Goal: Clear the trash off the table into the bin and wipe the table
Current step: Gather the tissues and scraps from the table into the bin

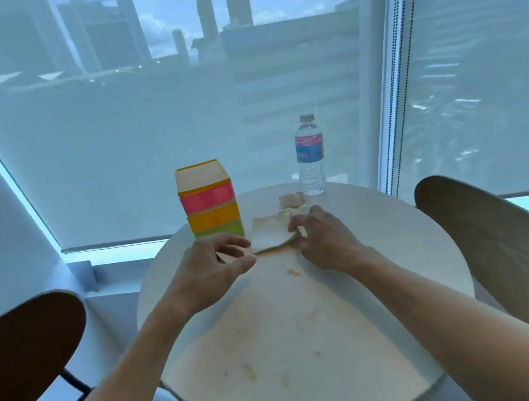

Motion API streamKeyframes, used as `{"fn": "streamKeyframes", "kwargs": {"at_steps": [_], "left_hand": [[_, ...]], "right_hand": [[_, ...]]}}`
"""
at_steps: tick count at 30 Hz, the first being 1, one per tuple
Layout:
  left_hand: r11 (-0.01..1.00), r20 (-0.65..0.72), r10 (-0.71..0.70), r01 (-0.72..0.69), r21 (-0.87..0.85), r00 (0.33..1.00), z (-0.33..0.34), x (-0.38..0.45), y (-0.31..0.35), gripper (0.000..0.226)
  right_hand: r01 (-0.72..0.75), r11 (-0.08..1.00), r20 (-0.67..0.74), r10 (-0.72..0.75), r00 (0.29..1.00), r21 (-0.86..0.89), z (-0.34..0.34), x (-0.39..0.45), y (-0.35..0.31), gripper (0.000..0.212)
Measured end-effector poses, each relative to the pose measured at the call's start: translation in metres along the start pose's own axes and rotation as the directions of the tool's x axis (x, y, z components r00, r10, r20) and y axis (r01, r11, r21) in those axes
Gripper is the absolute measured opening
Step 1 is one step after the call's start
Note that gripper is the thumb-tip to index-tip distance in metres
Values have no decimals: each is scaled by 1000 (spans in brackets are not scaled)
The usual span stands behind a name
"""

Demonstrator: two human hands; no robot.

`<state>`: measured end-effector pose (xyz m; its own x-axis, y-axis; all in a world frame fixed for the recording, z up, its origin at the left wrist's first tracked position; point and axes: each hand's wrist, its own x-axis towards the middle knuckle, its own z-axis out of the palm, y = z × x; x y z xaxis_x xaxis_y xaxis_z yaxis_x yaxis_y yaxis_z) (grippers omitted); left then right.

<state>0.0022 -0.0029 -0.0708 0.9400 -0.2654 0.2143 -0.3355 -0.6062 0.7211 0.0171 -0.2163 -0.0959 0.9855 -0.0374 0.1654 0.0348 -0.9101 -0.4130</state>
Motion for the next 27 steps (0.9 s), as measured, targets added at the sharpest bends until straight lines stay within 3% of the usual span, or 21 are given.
{"fn": "streamKeyframes", "kwargs": {"at_steps": [5, 8, 11, 14, 17, 21, 27], "left_hand": [[985, -58, 125, -117, 126, 991, 5, 16, -6, 41], [949, -9, 198, -190, 253, 980, 13, 23, -8, 60], [925, -62, 267, -237, 298, 962, 19, 26, -10, 36], [914, -148, 333, -280, 295, 931, 19, 28, -13, 5], [912, -183, 360, -303, 278, 915, 14, 28, -17, 3], [907, -209, 392, -338, 252, 896, 6, 25, -20, 5], [949, -250, 308, -279, 148, 918, 3, 15, -20, 14]], "right_hand": [[70, 995, -55, -67, 996, 64, -12, -2, -14, 19], [85, 988, 127, -102, 987, 132, -30, -10, -29, 13], [70, 970, 228, -124, 966, 231, -44, -12, -31, 14], [11, 953, 116, -48, 992, 303, -50, 3, -12, 27], [-106, 993, -35, 108, 994, 54, -43, 27, 18, 39], [-198, 967, 51, 209, 977, -163, -24, 42, 39, 44], [-147, 988, -65, 150, 987, 46, -19, 36, 30, 39]]}}
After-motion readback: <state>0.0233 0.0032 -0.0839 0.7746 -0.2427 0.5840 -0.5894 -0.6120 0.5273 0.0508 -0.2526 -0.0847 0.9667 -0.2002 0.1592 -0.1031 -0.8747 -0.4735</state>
